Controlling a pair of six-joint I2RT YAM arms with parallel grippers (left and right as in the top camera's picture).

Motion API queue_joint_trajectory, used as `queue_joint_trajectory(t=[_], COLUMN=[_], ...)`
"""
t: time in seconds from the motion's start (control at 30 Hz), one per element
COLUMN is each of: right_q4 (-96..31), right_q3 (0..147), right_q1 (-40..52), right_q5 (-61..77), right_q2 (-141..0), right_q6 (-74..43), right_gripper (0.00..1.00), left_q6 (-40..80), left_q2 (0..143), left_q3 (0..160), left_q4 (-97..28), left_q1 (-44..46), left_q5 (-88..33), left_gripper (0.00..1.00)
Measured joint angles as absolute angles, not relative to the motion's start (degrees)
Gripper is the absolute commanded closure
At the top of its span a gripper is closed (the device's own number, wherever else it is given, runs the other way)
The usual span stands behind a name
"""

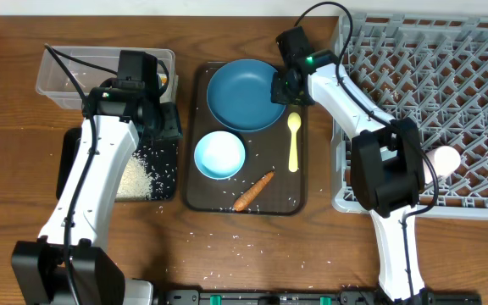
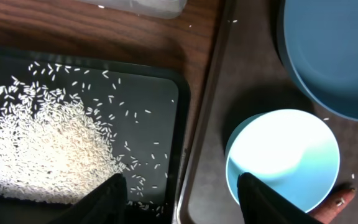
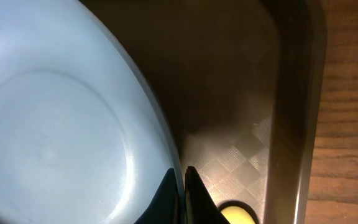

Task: Sort waste into correct bins and load items into the dishwasher rack
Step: 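Grasp the blue plate with the right gripper and lift it toward the rack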

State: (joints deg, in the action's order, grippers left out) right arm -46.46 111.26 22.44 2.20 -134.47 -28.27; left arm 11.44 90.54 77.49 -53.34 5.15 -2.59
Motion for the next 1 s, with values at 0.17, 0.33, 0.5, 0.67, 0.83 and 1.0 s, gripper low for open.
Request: queue_joint_trajectory(t=[0.17, 0.33, 0.5, 0.67, 0.83, 1.0], right_q4=[-46.09, -48.86, -51.90, -56.25, -59.22, -57.91], right_q3=[111.87, 116.40, 120.84, 123.33, 124.36, 122.80], right_q1=[21.50, 18.17, 13.21, 8.88, 5.82, 4.93], right_q5=[2.61, 1.58, -2.98, -15.11, -32.80, -49.65], right_q2=[-134.47, -132.86, -124.42, -112.33, -107.42, -109.43], right_q6=[-27.62, -25.10, -21.58, -18.09, -15.27, -9.02], right_gripper=[0.99, 0.99, 0.99, 0.99, 0.99, 0.99], left_q6=[11.31, 11.29, 11.31, 11.31, 11.57, 13.21], left_q2=[90.54, 90.54, 90.54, 90.54, 90.54, 90.54], left_q3=[77.49, 77.49, 77.49, 77.49, 77.49, 77.49], left_q4=[-53.32, -53.32, -53.15, -52.40, -51.66, -50.11], left_q1=[5.15, 5.15, 5.15, 5.15, 5.15, 5.15], left_q5=[-2.57, -2.59, -2.59, -2.59, -2.59, -2.57], left_gripper=[0.25, 0.21, 0.21, 0.21, 0.21, 0.21])
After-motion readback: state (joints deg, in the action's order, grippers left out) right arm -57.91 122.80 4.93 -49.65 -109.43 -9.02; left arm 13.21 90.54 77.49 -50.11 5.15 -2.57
